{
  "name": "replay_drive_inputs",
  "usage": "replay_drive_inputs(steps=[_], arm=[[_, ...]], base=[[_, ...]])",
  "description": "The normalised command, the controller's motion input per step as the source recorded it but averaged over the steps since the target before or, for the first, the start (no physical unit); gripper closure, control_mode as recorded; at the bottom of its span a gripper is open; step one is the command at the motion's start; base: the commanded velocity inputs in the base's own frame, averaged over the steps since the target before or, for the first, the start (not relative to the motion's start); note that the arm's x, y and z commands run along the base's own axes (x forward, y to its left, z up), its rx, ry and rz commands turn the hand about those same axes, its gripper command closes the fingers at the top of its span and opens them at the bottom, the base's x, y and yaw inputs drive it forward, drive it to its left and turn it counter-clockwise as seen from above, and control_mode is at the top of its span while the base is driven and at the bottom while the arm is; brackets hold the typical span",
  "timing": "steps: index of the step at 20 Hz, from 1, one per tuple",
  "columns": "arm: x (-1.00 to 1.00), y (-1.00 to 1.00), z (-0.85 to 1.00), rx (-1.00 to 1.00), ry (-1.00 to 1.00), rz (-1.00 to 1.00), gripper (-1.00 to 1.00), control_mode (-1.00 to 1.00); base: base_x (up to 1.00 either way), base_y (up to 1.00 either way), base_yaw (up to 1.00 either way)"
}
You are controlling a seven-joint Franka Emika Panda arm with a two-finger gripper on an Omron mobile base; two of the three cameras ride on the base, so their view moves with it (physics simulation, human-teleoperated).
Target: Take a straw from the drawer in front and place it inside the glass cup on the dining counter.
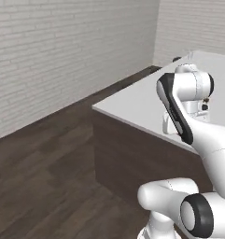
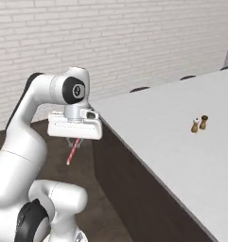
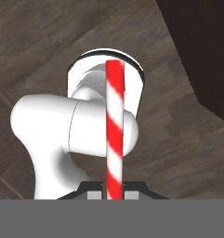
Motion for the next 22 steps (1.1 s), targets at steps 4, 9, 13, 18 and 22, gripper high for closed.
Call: replay_drive_inputs(steps=[4, 9, 13, 18, 22], arm=[[0.00, 0.00, 0.00, 0.00, 0.00, 0.00, 1.00, 1.00], [0.00, 0.00, 0.00, 0.00, 0.00, 0.00, 1.00, 1.00], [0.00, 0.00, 0.00, 0.00, 0.00, 0.00, 1.00, 1.00], [0.00, 0.00, 0.00, 0.00, 0.00, 0.00, 1.00, 1.00], [0.00, 0.00, 0.00, 0.00, 0.00, 0.00, 1.00, 1.00]], base=[[0.77, 1.00, -0.30], [0.78, 1.00, -0.33], [0.78, 1.00, -0.34], [0.82, 1.00, -0.33], [0.86, 1.00, -0.34]])
